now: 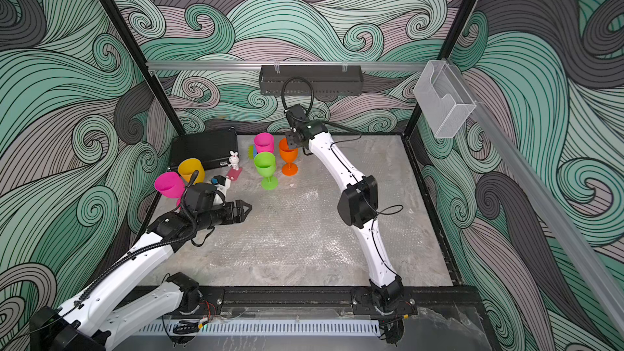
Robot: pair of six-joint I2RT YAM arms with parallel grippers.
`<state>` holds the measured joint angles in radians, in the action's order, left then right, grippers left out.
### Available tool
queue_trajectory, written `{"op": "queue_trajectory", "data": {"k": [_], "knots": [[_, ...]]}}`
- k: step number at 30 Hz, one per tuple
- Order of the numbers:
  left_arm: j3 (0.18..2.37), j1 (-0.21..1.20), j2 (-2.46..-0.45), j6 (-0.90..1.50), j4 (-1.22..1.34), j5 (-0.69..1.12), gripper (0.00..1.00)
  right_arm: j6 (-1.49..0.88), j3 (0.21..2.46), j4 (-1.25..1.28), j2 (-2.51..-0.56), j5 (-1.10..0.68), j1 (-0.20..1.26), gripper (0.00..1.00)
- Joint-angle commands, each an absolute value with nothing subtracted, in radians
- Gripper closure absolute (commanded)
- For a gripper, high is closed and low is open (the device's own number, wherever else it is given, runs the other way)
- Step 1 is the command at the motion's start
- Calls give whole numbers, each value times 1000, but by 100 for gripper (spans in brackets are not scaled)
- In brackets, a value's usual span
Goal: Unpack wine glasses from bubble wrap
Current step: Place the wine glass at the center of the board, then reset both arms
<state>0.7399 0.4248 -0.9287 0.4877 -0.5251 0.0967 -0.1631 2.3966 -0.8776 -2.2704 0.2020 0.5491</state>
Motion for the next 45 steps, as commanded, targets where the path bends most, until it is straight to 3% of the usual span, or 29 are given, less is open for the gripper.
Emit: {"op": "queue_trajectory", "data": {"k": [1,8,12,16,19,28,37,45], "knots": [[829,411,-961,427,-566,15,16,-121,2271,-830,-2108,206,531,53],[800,398,-961,338,-453,-153,3,-112,1655,-483,-1720,190,500,39],[786,381,-969,273,-396,-240,3,-135,1381,-371,-1523,215,485,31],[745,344,-950,186,-313,-259,2,-175,1140,-297,-1366,258,467,18],[683,296,-923,135,-255,-257,3,-206,989,-273,-1281,300,450,2],[509,104,-943,38,-19,-208,1,-207,621,-35,-1137,543,384,0],[430,66,-1270,-2,447,-133,2,-16,495,353,-1174,634,347,0],[458,34,-1450,-62,637,-120,3,64,439,621,-1356,363,190,0]]}}
